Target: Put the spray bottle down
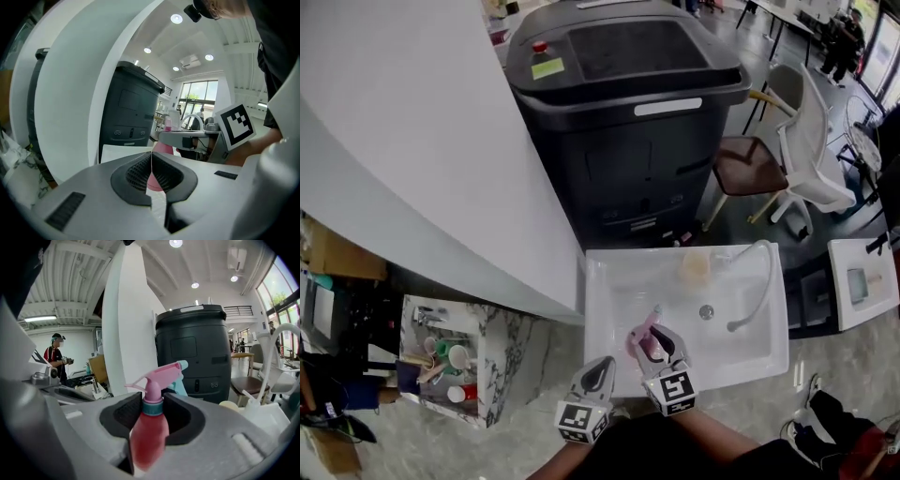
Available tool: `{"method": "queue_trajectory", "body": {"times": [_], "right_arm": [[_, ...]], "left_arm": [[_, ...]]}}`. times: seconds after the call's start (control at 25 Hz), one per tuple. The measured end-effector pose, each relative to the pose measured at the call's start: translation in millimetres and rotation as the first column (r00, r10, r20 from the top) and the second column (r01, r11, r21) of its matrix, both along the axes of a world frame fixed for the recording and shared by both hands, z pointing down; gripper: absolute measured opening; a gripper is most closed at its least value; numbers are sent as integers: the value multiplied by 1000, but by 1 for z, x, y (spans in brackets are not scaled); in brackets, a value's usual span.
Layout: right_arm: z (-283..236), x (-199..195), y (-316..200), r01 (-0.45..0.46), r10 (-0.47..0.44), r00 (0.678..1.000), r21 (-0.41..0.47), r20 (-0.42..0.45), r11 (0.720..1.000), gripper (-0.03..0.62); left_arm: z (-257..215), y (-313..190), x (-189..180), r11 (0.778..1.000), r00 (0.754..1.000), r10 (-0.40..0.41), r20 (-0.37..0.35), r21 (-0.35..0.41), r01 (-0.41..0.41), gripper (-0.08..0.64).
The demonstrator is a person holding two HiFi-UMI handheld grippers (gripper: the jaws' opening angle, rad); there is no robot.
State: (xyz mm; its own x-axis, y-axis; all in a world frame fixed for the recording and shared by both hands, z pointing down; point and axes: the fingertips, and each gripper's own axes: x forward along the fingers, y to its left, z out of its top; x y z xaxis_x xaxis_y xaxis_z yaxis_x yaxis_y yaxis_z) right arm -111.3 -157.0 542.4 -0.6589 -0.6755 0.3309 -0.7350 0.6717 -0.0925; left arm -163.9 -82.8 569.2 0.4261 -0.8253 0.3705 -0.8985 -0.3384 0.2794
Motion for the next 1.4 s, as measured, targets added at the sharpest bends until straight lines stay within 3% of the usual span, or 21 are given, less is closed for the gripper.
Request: {"method": "queue_trajectory", "body": {"times": [0.52, 0.96, 1.4], "right_arm": [[39, -35, -125, 2, -2, 1000, 29, -6, 1000, 143], [69, -65, -179, 58, -59, 998, 49, 11, 997, 143], [88, -80, -217, 97, -95, 995, 143, -16, 985, 143]], "left_arm": [[39, -99, -16, 999, 1000, -8, 24, -48, 9, 21], [61, -126, -6, 994, 1000, -21, 6, -105, 21, 20], [78, -142, -4, 990, 999, -35, 3, -136, 35, 20]]}}
